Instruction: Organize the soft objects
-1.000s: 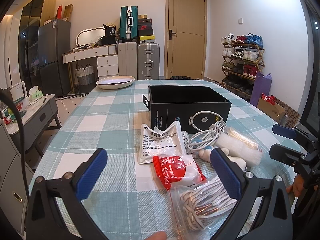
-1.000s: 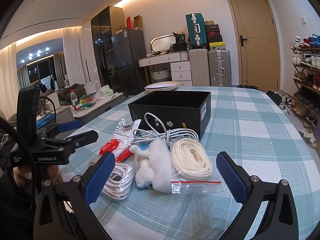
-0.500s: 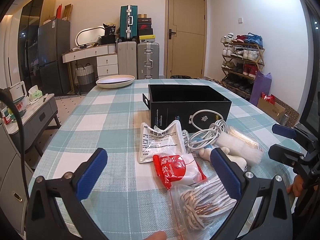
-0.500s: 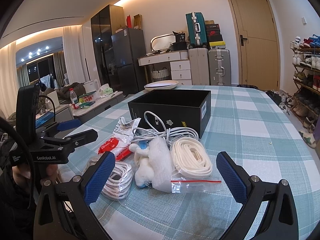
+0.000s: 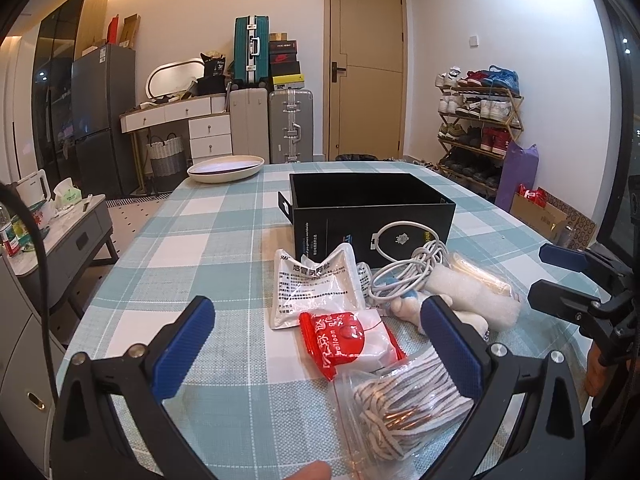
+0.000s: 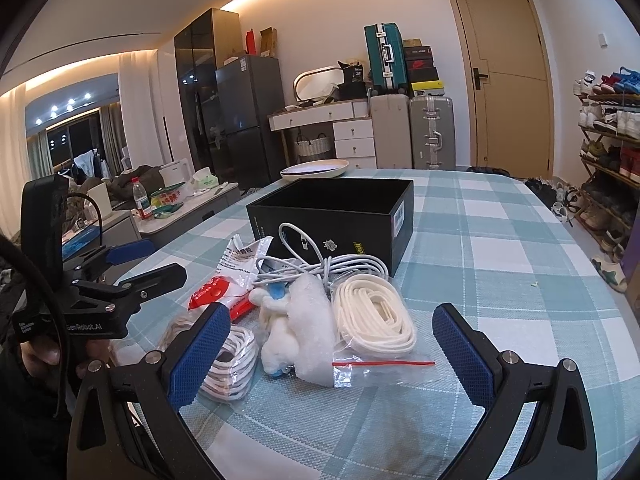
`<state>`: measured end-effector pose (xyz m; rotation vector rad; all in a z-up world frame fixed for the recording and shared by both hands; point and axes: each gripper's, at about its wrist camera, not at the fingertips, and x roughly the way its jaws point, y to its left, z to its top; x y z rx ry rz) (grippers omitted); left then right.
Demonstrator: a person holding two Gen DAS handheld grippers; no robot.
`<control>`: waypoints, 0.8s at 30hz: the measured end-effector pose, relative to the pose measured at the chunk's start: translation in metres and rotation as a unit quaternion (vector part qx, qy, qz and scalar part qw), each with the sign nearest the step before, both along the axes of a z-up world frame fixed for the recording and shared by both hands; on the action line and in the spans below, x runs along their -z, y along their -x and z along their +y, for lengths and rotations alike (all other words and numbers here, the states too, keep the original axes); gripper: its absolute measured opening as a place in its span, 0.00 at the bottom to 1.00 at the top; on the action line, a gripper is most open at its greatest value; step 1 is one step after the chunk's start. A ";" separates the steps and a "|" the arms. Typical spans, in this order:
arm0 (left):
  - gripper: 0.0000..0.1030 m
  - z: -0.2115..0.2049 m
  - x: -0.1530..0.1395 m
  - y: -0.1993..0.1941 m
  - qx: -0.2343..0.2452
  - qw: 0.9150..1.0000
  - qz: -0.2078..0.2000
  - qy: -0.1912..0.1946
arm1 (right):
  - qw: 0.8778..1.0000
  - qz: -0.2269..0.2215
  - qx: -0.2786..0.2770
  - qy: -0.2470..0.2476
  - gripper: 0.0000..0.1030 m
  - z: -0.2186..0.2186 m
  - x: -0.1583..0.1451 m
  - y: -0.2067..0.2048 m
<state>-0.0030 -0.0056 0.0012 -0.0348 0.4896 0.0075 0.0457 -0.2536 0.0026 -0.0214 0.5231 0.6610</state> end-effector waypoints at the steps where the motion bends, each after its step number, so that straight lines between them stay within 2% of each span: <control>1: 1.00 0.001 0.000 0.000 0.000 1.000 -0.001 0.002 | 1.000 0.001 0.000 0.000 1.00 0.000 -0.001 0.000; 15: 1.00 -0.001 0.000 -0.002 0.003 1.000 0.001 -0.004 | 0.999 0.024 0.008 0.021 1.00 0.001 -0.001 -0.014; 18: 1.00 -0.001 0.002 -0.004 0.001 1.000 0.007 -0.007 | 0.999 0.028 0.011 0.026 1.00 0.000 -0.002 -0.017; 24: 1.00 0.005 0.006 -0.012 -0.008 0.999 0.033 -0.001 | 0.997 0.017 0.028 0.065 1.00 0.002 -0.003 -0.023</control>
